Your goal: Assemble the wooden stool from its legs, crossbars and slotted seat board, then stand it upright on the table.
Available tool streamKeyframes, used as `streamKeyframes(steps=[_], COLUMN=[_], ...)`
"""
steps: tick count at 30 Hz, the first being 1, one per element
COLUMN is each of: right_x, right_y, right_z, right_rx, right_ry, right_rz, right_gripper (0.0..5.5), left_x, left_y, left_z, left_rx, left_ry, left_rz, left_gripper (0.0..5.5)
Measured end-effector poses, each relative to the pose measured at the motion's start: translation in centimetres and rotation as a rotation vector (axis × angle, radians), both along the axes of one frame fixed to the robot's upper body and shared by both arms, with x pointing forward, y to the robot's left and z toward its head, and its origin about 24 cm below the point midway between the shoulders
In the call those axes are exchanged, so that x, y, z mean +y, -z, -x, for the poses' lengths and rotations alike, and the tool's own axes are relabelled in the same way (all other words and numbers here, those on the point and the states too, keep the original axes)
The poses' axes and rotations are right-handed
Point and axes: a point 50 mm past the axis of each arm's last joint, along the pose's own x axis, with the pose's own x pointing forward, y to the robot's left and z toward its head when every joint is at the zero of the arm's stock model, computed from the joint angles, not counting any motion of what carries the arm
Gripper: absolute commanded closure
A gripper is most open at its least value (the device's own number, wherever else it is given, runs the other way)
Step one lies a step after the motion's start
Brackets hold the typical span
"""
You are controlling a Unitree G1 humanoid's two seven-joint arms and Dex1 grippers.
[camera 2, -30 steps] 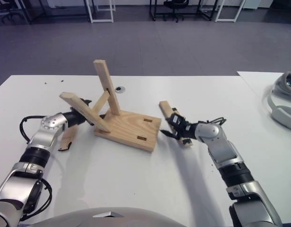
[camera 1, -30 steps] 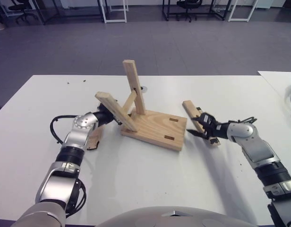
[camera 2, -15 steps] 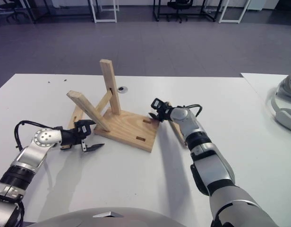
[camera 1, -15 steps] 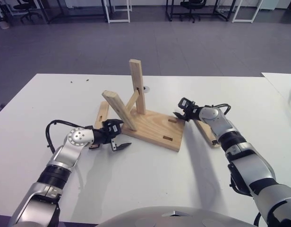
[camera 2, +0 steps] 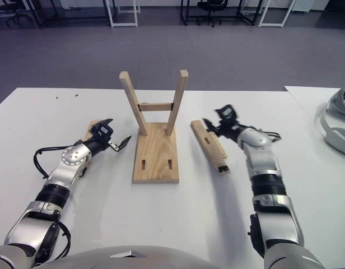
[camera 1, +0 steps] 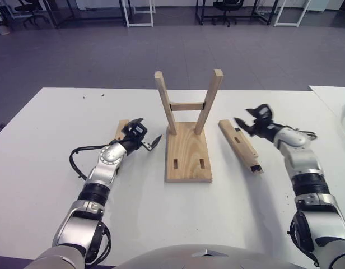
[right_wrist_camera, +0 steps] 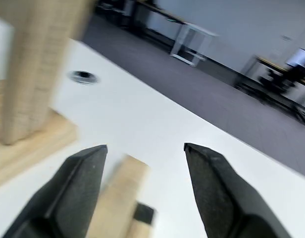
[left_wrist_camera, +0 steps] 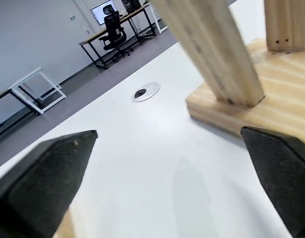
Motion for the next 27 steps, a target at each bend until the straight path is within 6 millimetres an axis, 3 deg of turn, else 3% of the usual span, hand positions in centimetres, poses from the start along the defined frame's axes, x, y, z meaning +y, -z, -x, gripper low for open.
streamKeyframes(steps=[3, 7, 26, 27], right_x=[-2.0, -1.7, 1.8, 1.9], right_y=[3.2, 5.4, 6.4, 6.5], right_z=[1.6, 3.0, 3.7, 3.7], right_rx=[0.144, 0.244, 0.308, 0.308], right_ry=[0.106, 0.085, 0.094, 0.1], right_rz=[-0.064, -0.079, -0.185, -0.179], right_gripper=[2.62, 2.62, 2.62, 2.81], left_x=[0.1, -0.3, -1.4, -1.5], left_y=[-0.6, -1.2, -1.2, -1.3], left_z=[0.9, 1.6, 2.6, 2.6], left_rx=[0.007, 0.007, 0.05, 0.05], left_ry=[-0.016, -0.008, 0.004, 0.005], left_rz=[0.056, 0.061, 0.074, 0.08], left_gripper=[0.14, 0.14, 0.14, 0.14])
